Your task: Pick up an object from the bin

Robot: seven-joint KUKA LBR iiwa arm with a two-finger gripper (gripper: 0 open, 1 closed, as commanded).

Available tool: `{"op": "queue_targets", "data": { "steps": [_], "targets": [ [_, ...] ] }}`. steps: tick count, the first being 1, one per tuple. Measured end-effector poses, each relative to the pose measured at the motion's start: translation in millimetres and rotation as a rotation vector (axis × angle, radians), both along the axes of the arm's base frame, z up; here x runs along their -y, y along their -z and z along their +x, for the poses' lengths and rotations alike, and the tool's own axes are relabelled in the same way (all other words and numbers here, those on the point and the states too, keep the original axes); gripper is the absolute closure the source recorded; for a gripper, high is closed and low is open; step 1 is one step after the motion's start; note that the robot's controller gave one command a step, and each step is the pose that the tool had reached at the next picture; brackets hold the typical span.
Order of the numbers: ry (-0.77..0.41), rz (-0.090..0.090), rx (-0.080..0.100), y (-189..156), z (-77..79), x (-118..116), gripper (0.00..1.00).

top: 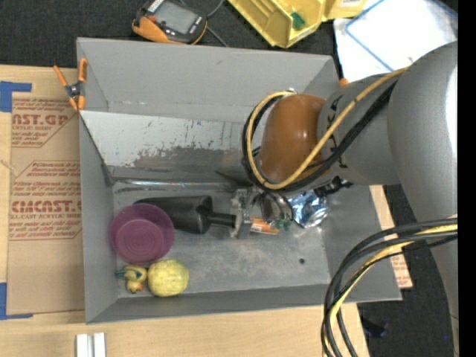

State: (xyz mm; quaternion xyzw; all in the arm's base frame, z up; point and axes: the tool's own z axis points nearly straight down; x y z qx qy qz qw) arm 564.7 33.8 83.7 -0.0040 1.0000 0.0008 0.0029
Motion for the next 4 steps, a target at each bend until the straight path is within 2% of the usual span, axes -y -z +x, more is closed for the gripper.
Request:
{"op": "queue_targets", "data": {
  "steps": [1, 2, 3, 4],
  "targets": [
    [0.0, 0.0, 0.004, -14, 1.0, 0, 1.0],
    [0.0, 0.0, -0.004, -53, -1.3, 0, 1.0],
    [0.0, 0.0, 0.002, -74, 0.4, 0, 1.0],
    [0.0, 0.0, 0.001, -76, -0.2, 0, 1.0]
  ]
}}
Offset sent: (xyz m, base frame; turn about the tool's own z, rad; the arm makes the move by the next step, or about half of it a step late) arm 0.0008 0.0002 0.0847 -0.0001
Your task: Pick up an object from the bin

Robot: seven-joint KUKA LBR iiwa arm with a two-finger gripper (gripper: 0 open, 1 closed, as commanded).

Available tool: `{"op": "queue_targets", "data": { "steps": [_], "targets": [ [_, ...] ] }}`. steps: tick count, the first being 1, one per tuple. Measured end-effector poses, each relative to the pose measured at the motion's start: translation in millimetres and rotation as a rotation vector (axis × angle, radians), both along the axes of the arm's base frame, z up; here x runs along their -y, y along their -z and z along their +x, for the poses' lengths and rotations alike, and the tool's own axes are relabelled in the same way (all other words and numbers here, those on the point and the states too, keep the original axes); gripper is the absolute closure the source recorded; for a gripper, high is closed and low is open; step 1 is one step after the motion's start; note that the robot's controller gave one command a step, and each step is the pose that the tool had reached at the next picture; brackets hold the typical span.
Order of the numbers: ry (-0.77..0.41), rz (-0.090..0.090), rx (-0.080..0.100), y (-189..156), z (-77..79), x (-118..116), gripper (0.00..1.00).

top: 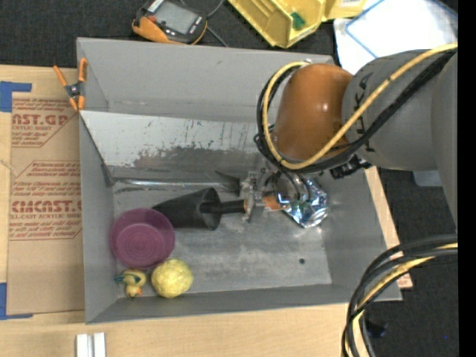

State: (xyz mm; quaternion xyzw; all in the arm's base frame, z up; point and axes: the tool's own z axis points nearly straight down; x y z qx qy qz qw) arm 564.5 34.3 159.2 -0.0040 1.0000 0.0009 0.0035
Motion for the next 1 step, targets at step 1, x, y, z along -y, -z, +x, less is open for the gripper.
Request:
{"op": "queue_targets", "data": {
  "steps": [1],
  "targets": [
    [0.0, 0.0, 0.0, -16.2, 0.0, 0.0, 1.0]
  ]
}}
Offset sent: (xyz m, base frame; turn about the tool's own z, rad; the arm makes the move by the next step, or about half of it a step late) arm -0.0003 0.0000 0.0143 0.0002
